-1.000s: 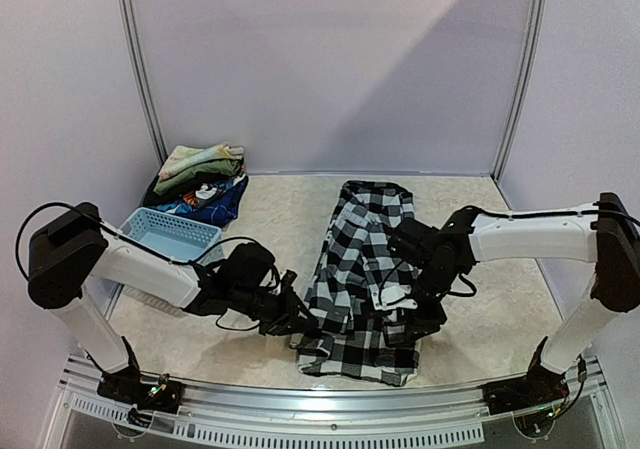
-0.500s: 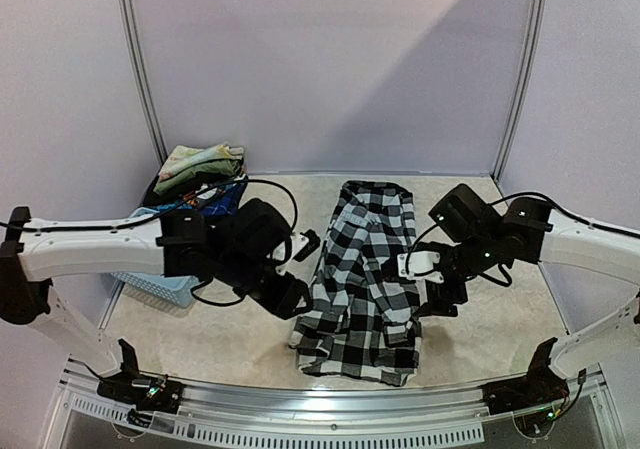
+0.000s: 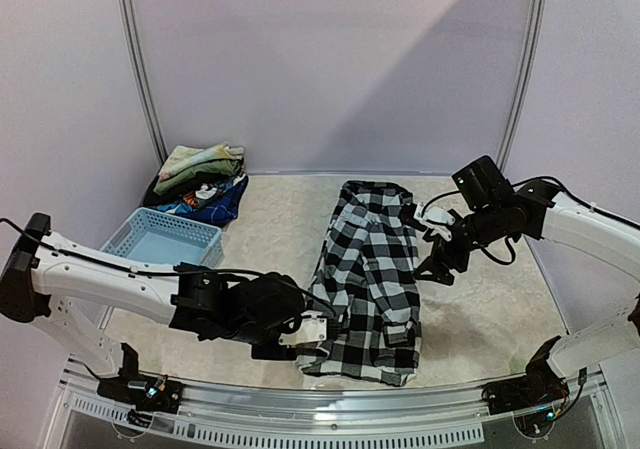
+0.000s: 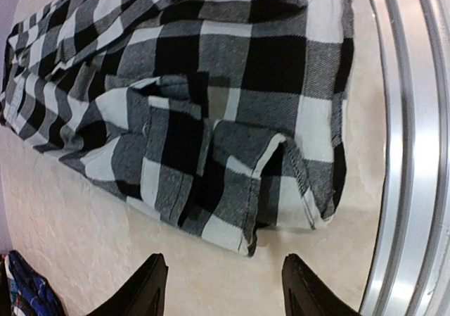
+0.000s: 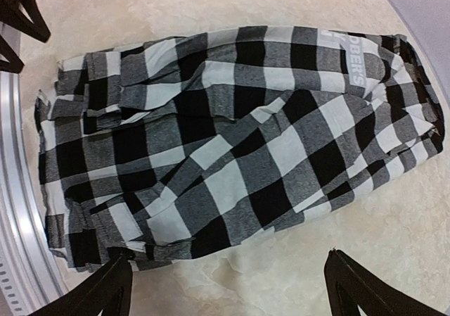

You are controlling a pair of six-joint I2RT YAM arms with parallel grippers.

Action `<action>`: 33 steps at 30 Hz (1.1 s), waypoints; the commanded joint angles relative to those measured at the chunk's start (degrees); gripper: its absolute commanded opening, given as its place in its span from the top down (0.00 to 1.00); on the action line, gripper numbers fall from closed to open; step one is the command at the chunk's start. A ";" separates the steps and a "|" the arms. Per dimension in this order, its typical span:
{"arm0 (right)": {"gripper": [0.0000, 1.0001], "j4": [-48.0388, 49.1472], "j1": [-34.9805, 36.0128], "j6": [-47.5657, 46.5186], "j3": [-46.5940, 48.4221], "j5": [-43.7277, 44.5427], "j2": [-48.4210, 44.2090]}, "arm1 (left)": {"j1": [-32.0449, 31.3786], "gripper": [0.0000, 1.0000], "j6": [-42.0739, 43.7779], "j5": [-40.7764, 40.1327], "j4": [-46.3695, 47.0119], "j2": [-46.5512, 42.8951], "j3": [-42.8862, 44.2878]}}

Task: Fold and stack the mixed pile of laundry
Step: Adjust the rectangle-folded shirt at the center of the board.

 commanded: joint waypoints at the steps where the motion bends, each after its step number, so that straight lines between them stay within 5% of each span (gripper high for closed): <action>1: 0.06 -4.57 0.09 -1.08 0.66 -6.35 -0.94 | -0.88 0.43 5.63 6.65 7.15 4.05 0.45; 18: 0.16 -9.05 0.06 -7.49 -5.47 -17.52 0.41 | 3.73 0.41 3.62 18.92 5.15 17.18 7.00; 22: 0.20 -8.96 1.67 -10.29 -7.44 -15.35 1.05 | 3.48 0.44 2.99 20.22 4.44 20.77 8.79; 29: 0.16 1.16 15.21 -14.35 -18.27 -4.01 -1.44 | 2.93 0.47 1.99 18.97 7.68 22.00 6.88; 33: 0.15 2.82 16.34 -14.71 -17.92 -2.04 -1.58 | 2.11 0.60 0.46 19.09 9.75 23.35 7.19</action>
